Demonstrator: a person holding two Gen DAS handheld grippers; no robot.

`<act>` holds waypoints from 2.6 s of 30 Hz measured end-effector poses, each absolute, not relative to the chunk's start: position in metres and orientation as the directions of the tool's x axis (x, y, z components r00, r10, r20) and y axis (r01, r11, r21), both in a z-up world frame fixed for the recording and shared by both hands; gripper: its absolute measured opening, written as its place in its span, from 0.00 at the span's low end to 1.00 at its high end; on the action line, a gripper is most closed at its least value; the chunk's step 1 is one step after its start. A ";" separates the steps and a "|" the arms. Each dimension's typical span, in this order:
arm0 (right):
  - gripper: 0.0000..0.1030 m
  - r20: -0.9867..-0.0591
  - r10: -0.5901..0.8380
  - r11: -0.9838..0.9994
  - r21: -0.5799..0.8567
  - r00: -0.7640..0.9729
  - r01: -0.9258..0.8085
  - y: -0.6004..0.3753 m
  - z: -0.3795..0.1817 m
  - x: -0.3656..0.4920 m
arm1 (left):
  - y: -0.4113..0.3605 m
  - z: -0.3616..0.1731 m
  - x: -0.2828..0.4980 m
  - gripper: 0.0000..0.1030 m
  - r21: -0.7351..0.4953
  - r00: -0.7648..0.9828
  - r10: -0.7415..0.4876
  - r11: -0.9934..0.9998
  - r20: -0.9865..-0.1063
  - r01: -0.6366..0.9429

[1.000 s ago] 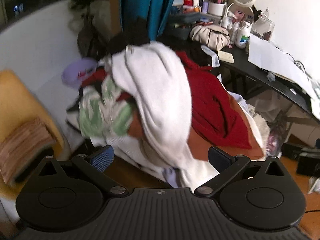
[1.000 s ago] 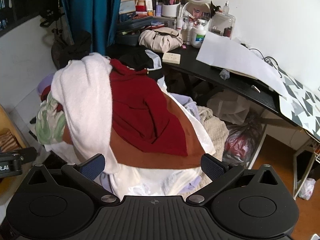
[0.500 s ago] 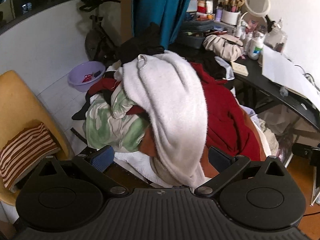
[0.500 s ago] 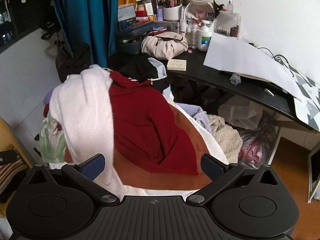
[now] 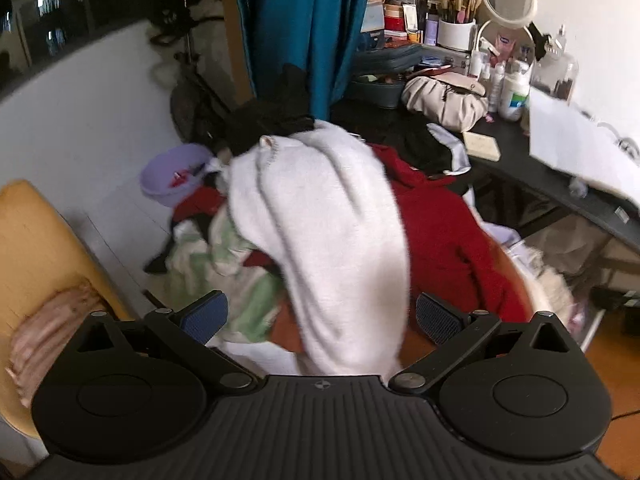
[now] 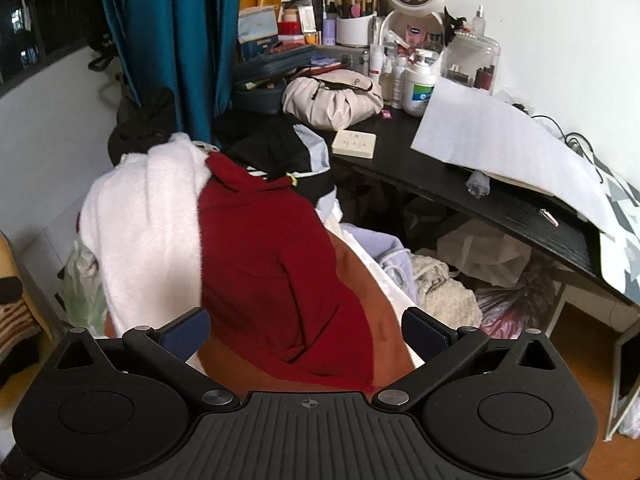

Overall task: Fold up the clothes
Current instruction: 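Move both tools toward the white towel and red sweater on the heap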

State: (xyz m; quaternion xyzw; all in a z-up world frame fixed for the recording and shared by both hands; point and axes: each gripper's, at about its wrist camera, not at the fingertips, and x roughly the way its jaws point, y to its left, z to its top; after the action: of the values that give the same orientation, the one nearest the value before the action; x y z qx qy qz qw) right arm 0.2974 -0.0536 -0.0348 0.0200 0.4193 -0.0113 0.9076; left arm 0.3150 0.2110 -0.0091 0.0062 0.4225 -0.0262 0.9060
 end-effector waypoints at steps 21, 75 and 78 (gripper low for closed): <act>0.99 -0.763 0.001 0.996 0.060 0.647 0.069 -0.077 -0.039 0.324 | 0.165 -0.006 0.336 1.00 0.029 0.636 -0.029 0.996 -0.771 0.080; 0.99 -0.770 0.108 0.989 0.147 0.629 0.010 -0.128 -0.096 0.326 | 0.168 -0.061 0.329 1.00 0.002 0.551 0.074 0.991 -0.831 -0.131; 0.99 -0.775 0.138 0.980 0.198 0.617 0.029 -0.131 -0.104 0.323 | 0.165 -0.067 0.327 1.00 0.010 0.530 0.070 0.993 -0.845 -0.115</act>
State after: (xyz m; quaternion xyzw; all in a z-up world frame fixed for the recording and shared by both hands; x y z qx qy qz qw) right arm 0.3228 -0.1308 -0.1041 0.0958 0.4367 0.0304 0.8940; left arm 0.3269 0.1654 -0.0667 -0.0234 0.4818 0.0531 0.8744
